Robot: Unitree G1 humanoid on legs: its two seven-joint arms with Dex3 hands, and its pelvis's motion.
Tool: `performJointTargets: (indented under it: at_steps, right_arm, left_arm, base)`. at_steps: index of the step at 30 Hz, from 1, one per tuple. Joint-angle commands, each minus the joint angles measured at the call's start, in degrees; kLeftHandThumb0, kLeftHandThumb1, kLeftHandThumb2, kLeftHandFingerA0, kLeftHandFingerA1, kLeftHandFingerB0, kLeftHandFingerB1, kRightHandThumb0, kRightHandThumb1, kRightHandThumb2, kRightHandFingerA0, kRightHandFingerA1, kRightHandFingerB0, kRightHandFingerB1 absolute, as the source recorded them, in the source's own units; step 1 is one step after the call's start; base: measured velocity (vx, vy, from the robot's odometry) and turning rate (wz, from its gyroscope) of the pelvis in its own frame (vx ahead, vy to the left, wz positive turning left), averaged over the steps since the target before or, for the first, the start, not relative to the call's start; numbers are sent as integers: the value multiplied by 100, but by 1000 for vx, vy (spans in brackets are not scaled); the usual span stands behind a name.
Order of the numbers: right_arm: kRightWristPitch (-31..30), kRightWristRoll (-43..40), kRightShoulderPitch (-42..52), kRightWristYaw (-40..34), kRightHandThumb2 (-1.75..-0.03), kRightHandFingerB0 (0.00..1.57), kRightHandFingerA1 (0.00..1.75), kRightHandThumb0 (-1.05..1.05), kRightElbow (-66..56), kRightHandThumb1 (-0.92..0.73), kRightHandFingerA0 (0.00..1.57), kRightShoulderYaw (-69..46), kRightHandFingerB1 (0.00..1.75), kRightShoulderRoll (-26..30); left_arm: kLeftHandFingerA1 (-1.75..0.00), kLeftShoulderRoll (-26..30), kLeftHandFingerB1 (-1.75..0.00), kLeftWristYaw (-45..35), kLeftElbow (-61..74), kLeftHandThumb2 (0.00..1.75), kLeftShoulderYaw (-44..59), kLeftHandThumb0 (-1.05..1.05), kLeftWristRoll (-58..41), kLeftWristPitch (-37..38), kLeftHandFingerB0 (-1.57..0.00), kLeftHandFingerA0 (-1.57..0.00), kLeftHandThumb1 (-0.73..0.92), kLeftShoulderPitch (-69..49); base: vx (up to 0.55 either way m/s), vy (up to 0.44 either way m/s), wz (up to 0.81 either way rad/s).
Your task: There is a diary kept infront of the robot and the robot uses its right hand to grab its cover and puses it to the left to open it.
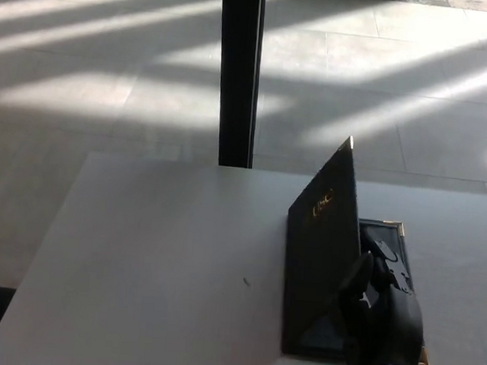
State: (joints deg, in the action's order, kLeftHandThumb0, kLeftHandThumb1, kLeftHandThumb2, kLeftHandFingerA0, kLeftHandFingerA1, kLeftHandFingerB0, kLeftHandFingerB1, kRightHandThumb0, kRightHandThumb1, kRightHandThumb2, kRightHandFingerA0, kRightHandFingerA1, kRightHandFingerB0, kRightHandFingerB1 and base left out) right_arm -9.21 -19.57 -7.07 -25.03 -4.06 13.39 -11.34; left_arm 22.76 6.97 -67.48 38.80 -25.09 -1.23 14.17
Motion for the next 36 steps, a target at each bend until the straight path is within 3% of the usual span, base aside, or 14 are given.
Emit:
performJointTargets:
  at_steps: [1,7,9,15,16,17,18,23,29,30,31,33,34,36]
  right_arm:
    - [-321,86,-678,-320,-85,16,53,-76,369,-92,25,331,42,-1320]
    - [-304,238,-686,-289,-89,15,55,-71,542,-92,24,529,43,-1138]
    - [-292,298,-773,-268,-115,11,59,-72,622,-88,22,547,49,-1072]
    - [-280,333,-1046,-189,-113,12,57,-72,894,-87,20,511,49,-965]
    - [-371,437,-1212,-163,-90,13,54,-69,1000,-92,23,533,43,-878]
    - [-381,540,-1306,-184,-113,13,58,-71,1098,-88,22,556,49,-853]
    - [-534,706,-1545,-101,-113,11,61,-68,1290,-89,19,652,51,-760]
    - [-573,1166,-1840,212,-106,13,63,-71,1760,-90,20,1031,53,-588]
    - [-312,1789,-1939,409,-100,17,68,-73,2232,-88,23,1638,57,-546]
    - [-346,1823,-1950,542,-121,8,58,-33,2355,-63,10,1752,56,-584]
    - [-357,1905,-1966,570,-92,21,71,-75,2447,-92,25,1834,59,-598]
    - [-439,1901,-1930,569,-91,19,72,-71,2454,-92,23,1834,57,-651]
    - [-266,2035,-1908,535,-122,12,60,-32,2640,-65,14,1948,57,-662]
    - [-203,2090,-1867,519,-122,12,60,-32,2697,-66,14,1952,57,-678]
  left_arm:
    - [-147,251,-103,-17,-15,165,-71,-105,60,-26,-8,-77,78,58]
    - [-143,276,-98,-14,-6,166,-161,-105,111,-63,0,-69,79,98]
    - [-146,272,-101,12,-17,165,-139,-105,66,-80,-6,-76,78,143]
    - [-147,292,-98,28,-44,164,-197,-105,79,-81,0,-76,77,211]
    - [-148,301,-102,23,-18,164,-200,-105,69,-90,-7,-77,78,239]
    - [-149,303,-103,50,-31,164,-195,-105,60,-91,-9,-80,76,249]
    - [-138,319,-96,12,-25,162,-243,-104,95,-90,0,-62,74,273]
    - [-144,371,-99,34,-39,164,-343,-105,127,-105,-2,-71,76,339]
    - [-133,388,-99,85,-28,161,-439,-105,125,-117,-3,-53,72,451]
    - [-138,399,-102,94,-46,162,-438,-105,112,-131,-7,-62,74,483]
    - [-130,423,-96,-36,-41,162,-498,-104,150,-131,0,-48,74,478]
    - [-129,422,-97,-2,-39,164,-519,-105,147,-121,0,-46,77,518]
    - [-130,433,-100,35,-45,164,-524,-105,145,-150,-4,-47,77,542]
    - [-132,448,-103,48,-75,164,-561,-105,161,-155,-10,-50,76,592]
  base:
    - [0,0,0]
    - [0,0,0]
    - [0,0,0]
    - [0,0,0]
    - [0,0,0]
    - [0,0,0]
    - [0,0,0]
    - [0,0,0]
    - [0,0,0]
    - [0,0,0]
    - [0,0,0]
    - [12,-1,5]
    - [42,6,6]
    - [26,4,5]
